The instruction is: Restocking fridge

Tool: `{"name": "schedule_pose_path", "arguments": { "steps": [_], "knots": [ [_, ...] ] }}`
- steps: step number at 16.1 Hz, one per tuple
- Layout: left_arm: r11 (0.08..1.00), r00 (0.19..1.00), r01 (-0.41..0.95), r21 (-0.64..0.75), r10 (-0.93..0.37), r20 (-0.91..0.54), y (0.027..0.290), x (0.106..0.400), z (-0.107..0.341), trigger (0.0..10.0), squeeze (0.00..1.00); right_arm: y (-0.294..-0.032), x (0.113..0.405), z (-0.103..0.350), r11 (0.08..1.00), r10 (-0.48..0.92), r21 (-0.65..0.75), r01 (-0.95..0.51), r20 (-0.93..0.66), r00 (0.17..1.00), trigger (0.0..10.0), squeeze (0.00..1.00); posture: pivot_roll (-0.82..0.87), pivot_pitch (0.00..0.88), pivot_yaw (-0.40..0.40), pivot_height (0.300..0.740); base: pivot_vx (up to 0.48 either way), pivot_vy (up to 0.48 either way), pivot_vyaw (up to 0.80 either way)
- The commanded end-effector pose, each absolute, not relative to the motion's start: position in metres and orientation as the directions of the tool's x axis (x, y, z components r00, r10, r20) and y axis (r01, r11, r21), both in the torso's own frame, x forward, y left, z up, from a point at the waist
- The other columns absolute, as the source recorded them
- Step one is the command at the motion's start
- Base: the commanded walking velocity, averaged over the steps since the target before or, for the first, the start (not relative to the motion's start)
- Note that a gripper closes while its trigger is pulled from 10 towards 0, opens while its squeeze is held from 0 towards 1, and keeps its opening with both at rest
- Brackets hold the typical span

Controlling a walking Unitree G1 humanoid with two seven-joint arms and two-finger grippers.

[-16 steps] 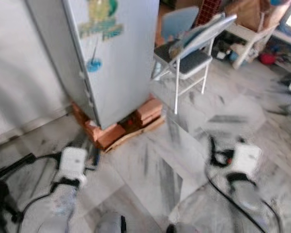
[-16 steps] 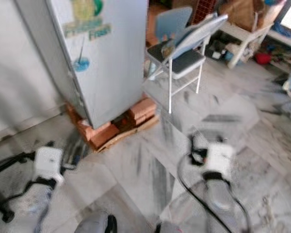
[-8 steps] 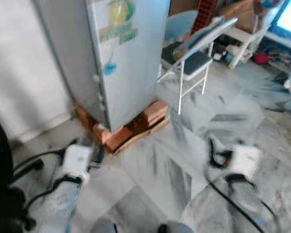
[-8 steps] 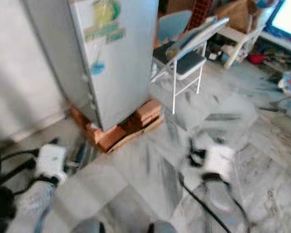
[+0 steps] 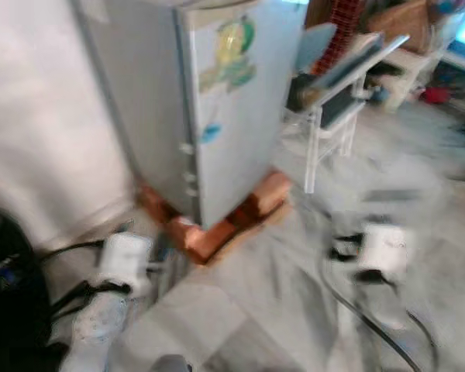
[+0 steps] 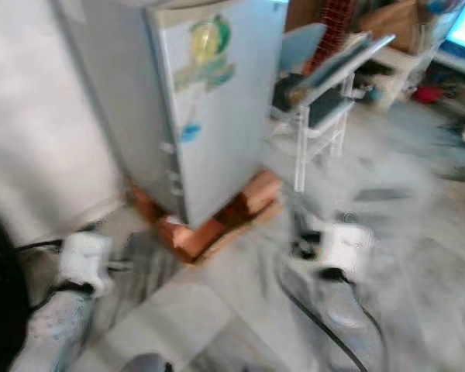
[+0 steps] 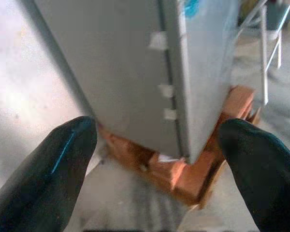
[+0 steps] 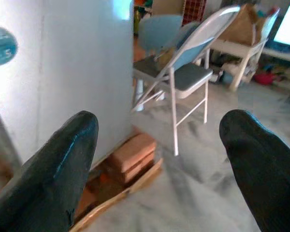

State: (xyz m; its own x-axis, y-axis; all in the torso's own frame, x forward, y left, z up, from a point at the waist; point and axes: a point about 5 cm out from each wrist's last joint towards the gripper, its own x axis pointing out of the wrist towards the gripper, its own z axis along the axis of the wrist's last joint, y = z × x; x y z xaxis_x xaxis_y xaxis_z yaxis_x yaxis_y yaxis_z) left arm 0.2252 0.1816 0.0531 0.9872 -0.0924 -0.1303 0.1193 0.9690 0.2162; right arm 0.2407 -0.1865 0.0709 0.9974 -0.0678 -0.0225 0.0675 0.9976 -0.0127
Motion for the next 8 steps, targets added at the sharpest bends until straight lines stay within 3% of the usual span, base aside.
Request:
{"name": "schedule_pose_path", "arguments": {
  "steps": [1,2,5,8],
  "knots": [
    [0.969,0.987,0.138,0.203,-0.118,-0.109,0.1707,0.2269,0.0567,10.0,0.00,-0.1982,0.2400,0.0737,0.994,-0.099,-0.045,0.098,-0.016,0.995,10.0,0.00,0.11,0.089,-0.034,0.740,0.330,0.349,0.00],
    [0.969,0.987,0.138,0.205,-0.118,-0.108,0.1701,0.2265,0.0568,10.0,0.00,-0.1980,0.2405,0.0739,0.994,-0.097,-0.044,0.096,-0.015,0.995,10.0,0.00,0.11,0.091,-0.035,0.740,0.330,0.349,0.00],
    [0.958,0.986,0.161,0.236,-0.144,-0.089,0.1674,0.2270,0.0591,10.0,0.00,-0.1973,0.2426,0.0738,0.995,-0.096,-0.041,0.095,-0.020,0.995,10.0,0.00,0.11,0.091,-0.037,0.740,0.326,0.352,-0.80],
    [0.963,0.986,0.154,0.219,-0.138,-0.090,0.1654,0.2268,0.0591,10.0,0.00,-0.1957,0.2428,0.0735,0.995,-0.091,-0.044,0.090,-0.019,0.996,10.0,0.00,0.11,0.091,-0.038,0.740,0.110,0.000,-0.80]
  ]
}}
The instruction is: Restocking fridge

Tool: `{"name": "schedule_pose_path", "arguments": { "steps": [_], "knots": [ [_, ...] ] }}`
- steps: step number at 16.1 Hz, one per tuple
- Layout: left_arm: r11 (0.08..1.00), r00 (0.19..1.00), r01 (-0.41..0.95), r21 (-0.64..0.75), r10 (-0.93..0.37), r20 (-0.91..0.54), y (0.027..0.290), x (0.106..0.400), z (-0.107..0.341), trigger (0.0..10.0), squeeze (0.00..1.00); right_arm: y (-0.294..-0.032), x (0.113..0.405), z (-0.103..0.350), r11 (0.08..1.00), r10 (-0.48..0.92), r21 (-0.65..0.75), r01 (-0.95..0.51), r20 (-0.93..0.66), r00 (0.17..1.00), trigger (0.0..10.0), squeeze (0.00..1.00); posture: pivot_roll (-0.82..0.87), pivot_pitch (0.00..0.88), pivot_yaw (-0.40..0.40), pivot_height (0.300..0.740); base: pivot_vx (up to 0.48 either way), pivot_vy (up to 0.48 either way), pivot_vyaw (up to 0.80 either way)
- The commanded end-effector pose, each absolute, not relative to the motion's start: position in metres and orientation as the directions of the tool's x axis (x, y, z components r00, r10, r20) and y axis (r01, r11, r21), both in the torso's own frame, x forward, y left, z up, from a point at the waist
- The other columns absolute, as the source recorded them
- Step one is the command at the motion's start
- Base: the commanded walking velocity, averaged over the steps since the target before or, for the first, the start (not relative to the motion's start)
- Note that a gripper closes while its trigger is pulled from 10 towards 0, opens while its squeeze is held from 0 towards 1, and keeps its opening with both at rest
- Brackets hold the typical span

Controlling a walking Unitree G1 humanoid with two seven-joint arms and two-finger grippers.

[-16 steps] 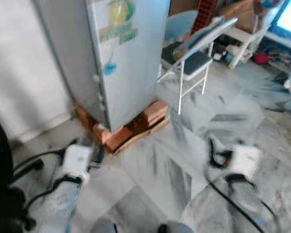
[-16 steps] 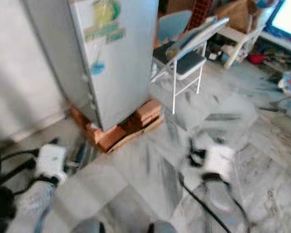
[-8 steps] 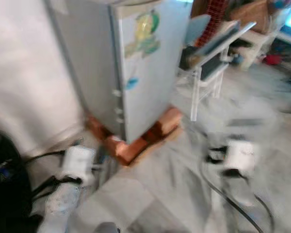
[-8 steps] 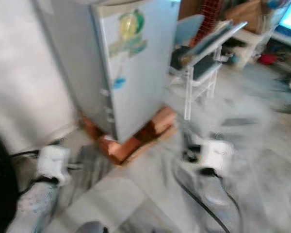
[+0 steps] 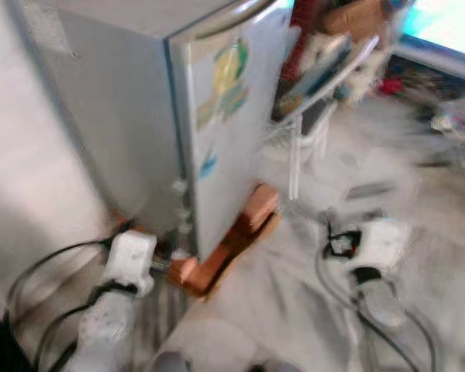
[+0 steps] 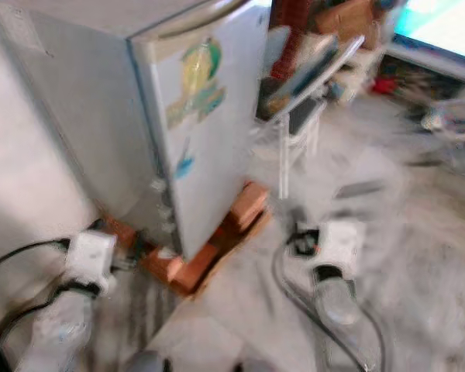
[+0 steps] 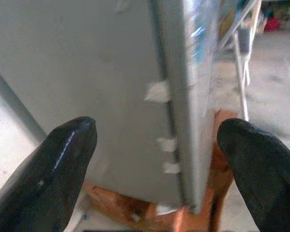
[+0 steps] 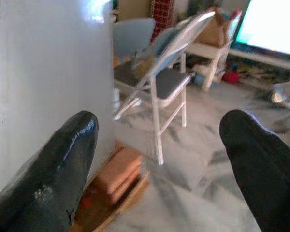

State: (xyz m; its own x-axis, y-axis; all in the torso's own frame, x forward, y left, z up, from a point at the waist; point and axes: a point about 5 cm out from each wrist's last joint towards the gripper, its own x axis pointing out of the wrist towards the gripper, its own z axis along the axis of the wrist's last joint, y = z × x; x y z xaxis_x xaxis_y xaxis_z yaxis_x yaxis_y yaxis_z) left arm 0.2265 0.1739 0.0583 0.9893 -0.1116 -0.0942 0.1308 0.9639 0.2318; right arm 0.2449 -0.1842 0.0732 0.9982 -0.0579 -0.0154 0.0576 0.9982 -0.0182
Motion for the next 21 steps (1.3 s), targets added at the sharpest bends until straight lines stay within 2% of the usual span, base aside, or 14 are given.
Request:
{"name": "schedule_pose_path", "arguments": {
  "steps": [1,13,19,21],
  "knots": [
    [0.965,0.987,0.152,0.215,-0.136,-0.090,0.165,0.227,0.059,10.0,0.00,-0.196,0.243,0.073,0.995,-0.090,-0.045,0.089,-0.019,0.996,10.0,0.00,0.11,0.091,-0.038,0.740,0.000,0.000,-0.80],
    [0.973,0.994,0.085,0.213,-0.068,-0.086,0.168,0.223,0.057,10.0,0.00,-0.196,0.243,0.073,0.995,-0.084,-0.056,0.082,-0.024,0.996,10.0,0.00,0.11,0.106,-0.052,0.740,0.000,0.000,-0.80],
    [0.970,0.996,-0.029,0.241,0.050,-0.080,0.179,0.228,0.058,10.0,0.00,-0.194,0.244,0.074,0.995,-0.083,-0.061,0.082,-0.022,0.996,10.0,0.00,0.11,0.107,-0.060,0.740,0.000,0.000,-0.08],
    [0.975,0.989,-0.080,0.205,0.103,-0.104,0.185,0.230,0.054,10.0,0.00,-0.194,0.247,0.074,0.995,-0.084,-0.048,0.082,-0.032,0.996,10.0,0.00,0.11,0.108,-0.059,0.740,0.000,0.000,0.00]
  ]
}}
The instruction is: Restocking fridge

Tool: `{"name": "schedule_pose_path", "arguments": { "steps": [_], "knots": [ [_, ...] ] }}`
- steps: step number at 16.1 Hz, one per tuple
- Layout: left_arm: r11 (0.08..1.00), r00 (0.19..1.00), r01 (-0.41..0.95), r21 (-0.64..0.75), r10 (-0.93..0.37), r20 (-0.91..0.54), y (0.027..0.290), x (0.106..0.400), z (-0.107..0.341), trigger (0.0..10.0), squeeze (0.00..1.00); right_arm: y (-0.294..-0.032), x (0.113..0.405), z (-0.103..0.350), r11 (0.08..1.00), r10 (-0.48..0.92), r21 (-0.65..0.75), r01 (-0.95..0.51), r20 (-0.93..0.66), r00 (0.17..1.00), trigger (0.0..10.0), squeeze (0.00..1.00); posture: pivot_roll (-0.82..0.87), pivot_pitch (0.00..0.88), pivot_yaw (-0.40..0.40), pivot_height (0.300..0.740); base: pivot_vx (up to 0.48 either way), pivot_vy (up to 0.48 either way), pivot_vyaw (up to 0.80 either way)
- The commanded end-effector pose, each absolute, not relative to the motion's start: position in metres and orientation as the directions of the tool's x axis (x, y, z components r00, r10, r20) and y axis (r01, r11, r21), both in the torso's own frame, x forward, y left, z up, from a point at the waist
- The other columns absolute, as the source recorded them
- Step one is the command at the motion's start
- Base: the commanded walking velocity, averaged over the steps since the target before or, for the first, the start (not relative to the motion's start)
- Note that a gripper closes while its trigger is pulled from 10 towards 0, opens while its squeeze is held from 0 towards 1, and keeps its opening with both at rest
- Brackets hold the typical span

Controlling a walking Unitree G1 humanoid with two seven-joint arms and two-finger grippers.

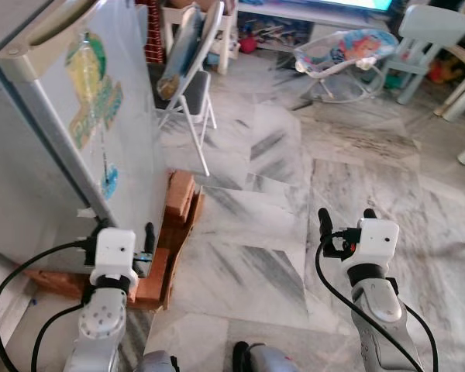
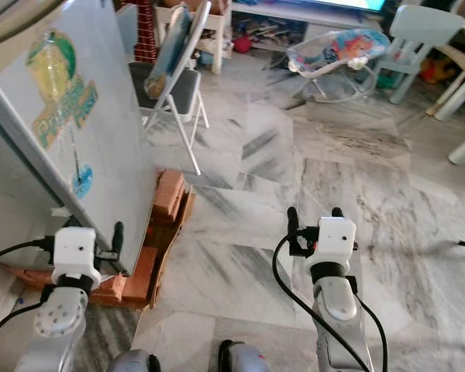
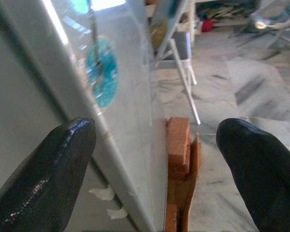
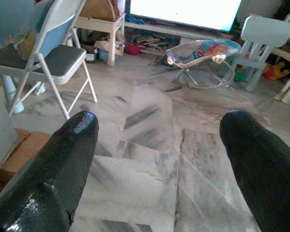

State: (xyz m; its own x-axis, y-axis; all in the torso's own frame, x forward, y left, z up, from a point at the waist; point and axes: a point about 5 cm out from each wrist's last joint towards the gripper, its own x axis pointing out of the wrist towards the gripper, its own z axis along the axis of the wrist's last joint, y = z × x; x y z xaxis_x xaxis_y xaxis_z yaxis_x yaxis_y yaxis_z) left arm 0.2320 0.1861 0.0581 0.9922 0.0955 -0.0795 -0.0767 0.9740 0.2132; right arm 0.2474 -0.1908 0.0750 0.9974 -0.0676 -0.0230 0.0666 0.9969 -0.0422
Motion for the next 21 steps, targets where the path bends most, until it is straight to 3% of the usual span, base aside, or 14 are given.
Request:
{"name": "schedule_pose_path", "arguments": {
  "steps": [1,5,6,9,11,13,21],
  "knots": [
    [0.975,0.989,-0.092,0.204,0.114,-0.096,0.187,0.235,0.055,10.0,0.00,-0.192,0.247,0.077,0.997,-0.077,-0.026,0.076,-0.026,0.997,10.0,0.00,0.10,0.114,-0.064,0.740,0.000,0.000,0.00],
    [0.969,0.975,-0.181,0.171,0.199,-0.094,0.205,0.256,0.057,10.0,0.00,-0.187,0.247,0.081,0.998,-0.059,-0.025,0.058,-0.025,0.998,10.0,0.00,0.08,0.124,-0.075,0.740,0.000,0.000,0.00],
    [0.963,0.972,-0.203,0.176,0.220,-0.080,0.216,0.269,0.061,10.0,0.00,-0.182,0.245,0.081,0.999,-0.007,0.036,0.009,-0.048,0.999,10.0,0.00,0.06,0.130,-0.083,0.740,0.000,0.000,0.00],
    [0.947,0.960,-0.260,0.190,0.275,-0.059,0.235,0.286,0.069,10.0,0.00,-0.180,0.236,0.075,0.998,0.059,-0.016,-0.060,-0.071,0.996,10.0,0.00,0.04,0.128,-0.091,0.740,0.000,0.000,0.00],
    [0.938,0.952,-0.293,0.188,0.304,-0.036,0.245,0.296,0.076,10.0,0.00,-0.174,0.233,0.074,0.992,0.125,0.025,-0.123,-0.080,0.989,10.0,0.00,0.03,0.125,-0.092,0.740,0.000,0.000,0.00],
    [0.952,0.963,-0.262,0.160,0.269,-0.026,0.241,0.307,0.081,10.0,0.00,-0.166,0.229,0.073,0.975,0.223,0.013,-0.223,-0.122,0.967,10.0,0.00,0.02,0.131,-0.102,0.740,0.000,0.000,0.00],
    [0.970,0.978,-0.208,0.123,0.210,-0.003,0.229,0.322,0.090,10.0,0.00,-0.166,0.226,0.073,0.964,0.259,-0.019,-0.264,-0.128,0.957,10.0,0.00,0.02,0.139,-0.110,0.740,0.000,0.000,0.00]
  ]
}}
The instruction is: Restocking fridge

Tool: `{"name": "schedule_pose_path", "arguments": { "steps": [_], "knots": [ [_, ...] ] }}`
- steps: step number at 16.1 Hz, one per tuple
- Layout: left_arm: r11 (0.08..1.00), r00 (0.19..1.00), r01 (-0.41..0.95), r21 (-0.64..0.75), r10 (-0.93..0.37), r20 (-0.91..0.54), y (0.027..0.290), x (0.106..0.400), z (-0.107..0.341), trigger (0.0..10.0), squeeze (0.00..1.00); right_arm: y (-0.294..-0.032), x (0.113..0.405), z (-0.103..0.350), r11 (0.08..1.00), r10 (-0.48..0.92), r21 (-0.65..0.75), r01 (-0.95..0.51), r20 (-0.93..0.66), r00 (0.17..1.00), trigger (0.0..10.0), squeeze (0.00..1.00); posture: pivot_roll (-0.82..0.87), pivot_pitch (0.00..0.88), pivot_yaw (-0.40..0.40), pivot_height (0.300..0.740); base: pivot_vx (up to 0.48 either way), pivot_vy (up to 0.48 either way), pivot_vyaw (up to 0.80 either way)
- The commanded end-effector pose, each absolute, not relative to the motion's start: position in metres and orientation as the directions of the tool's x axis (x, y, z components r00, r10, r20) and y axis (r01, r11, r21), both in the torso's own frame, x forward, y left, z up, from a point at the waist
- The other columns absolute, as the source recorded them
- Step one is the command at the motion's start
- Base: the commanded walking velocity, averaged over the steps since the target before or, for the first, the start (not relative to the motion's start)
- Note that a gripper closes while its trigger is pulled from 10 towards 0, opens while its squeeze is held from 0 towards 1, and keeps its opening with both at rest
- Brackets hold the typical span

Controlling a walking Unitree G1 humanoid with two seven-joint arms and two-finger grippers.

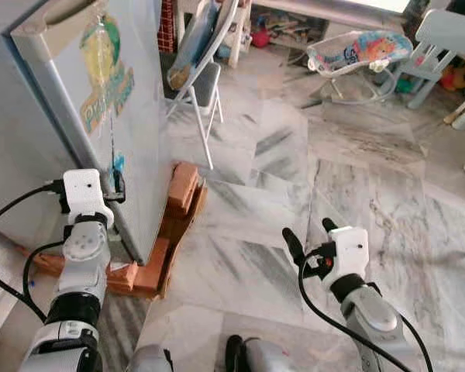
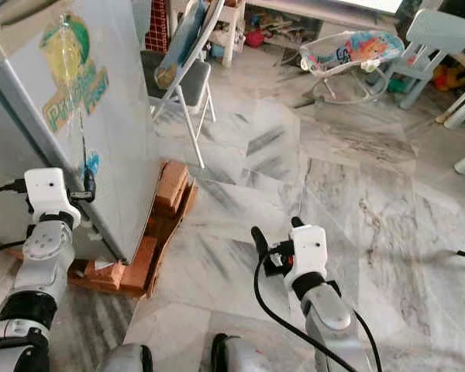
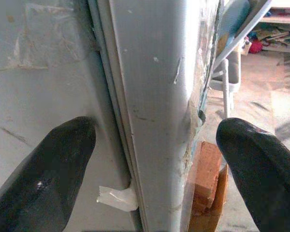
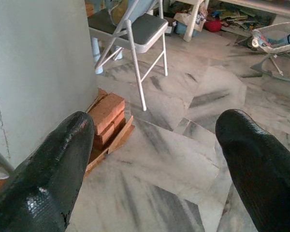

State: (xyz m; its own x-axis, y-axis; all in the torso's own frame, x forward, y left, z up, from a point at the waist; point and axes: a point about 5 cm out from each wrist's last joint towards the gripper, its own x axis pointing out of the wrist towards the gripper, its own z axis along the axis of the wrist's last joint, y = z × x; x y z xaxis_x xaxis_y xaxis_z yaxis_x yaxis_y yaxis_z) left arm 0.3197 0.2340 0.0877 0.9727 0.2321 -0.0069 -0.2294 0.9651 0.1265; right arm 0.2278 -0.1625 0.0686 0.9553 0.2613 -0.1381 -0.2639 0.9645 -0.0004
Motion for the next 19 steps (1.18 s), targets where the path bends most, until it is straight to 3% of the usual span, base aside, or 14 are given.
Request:
{"name": "schedule_pose_path", "arguments": {
  "steps": [1,7,11,12,14,16,17,19],
  "knots": [
    [0.970,0.978,-0.208,0.123,0.210,-0.003,0.229,0.322,0.090,10.0,0.00,-0.166,0.226,0.073,0.964,0.259,-0.019,-0.264,-0.128,0.957,10.0,0.00,0.02,0.139,-0.110,0.740,0.000,0.000,0.00],
    [0.989,0.995,0.074,0.128,-0.081,0.054,0.176,0.340,0.110,10.0,0.00,-0.172,0.223,0.058,0.964,0.249,-0.044,-0.262,-0.193,0.949,10.0,0.00,0.02,0.125,-0.095,0.740,0.000,0.000,0.00],
    [0.988,0.990,0.120,0.100,-0.126,0.055,0.156,0.347,0.113,10.0,0.00,-0.170,0.213,0.042,0.951,0.284,-0.034,-0.306,-0.286,0.915,10.0,0.00,0.03,0.120,-0.088,0.740,0.000,0.000,0.00],
    [0.960,0.962,0.248,0.126,-0.259,0.082,0.127,0.348,0.122,10.0,0.00,-0.169,0.208,0.038,0.943,0.304,-0.034,-0.330,-0.309,0.901,10.0,0.00,0.03,0.120,-0.090,0.740,0.000,0.000,0.00],
    [0.835,0.827,0.530,0.147,-0.547,0.130,0.058,0.331,0.137,10.0,0.00,-0.168,0.205,0.034,0.935,0.325,-0.030,-0.353,-0.326,0.888,10.0,0.00,0.04,0.115,-0.088,0.740,0.000,0.000,0.00],
    [0.718,0.698,0.688,0.106,-0.694,0.177,0.006,0.304,0.147,10.0,0.00,-0.167,0.206,0.030,0.934,0.327,-0.027,-0.357,-0.343,0.881,10.0,0.00,0.03,0.111,-0.081,0.740,0.000,0.000,0.00],
    [0.727,0.708,0.683,0.072,-0.684,0.176,0.003,0.303,0.145,10.0,0.00,-0.166,0.206,0.030,0.932,0.332,-0.021,-0.361,-0.351,0.876,10.0,0.00,0.02,0.111,-0.079,0.740,0.000,0.000,0.00],
    [0.823,0.811,0.566,0.049,-0.566,0.149,0.032,0.319,0.137,10.0,0.00,-0.164,0.200,0.026,0.924,0.350,-0.016,-0.381,-0.365,0.863,10.0,0.00,0.03,0.114,-0.077,0.740,0.000,0.000,0.00]
  ]
}}
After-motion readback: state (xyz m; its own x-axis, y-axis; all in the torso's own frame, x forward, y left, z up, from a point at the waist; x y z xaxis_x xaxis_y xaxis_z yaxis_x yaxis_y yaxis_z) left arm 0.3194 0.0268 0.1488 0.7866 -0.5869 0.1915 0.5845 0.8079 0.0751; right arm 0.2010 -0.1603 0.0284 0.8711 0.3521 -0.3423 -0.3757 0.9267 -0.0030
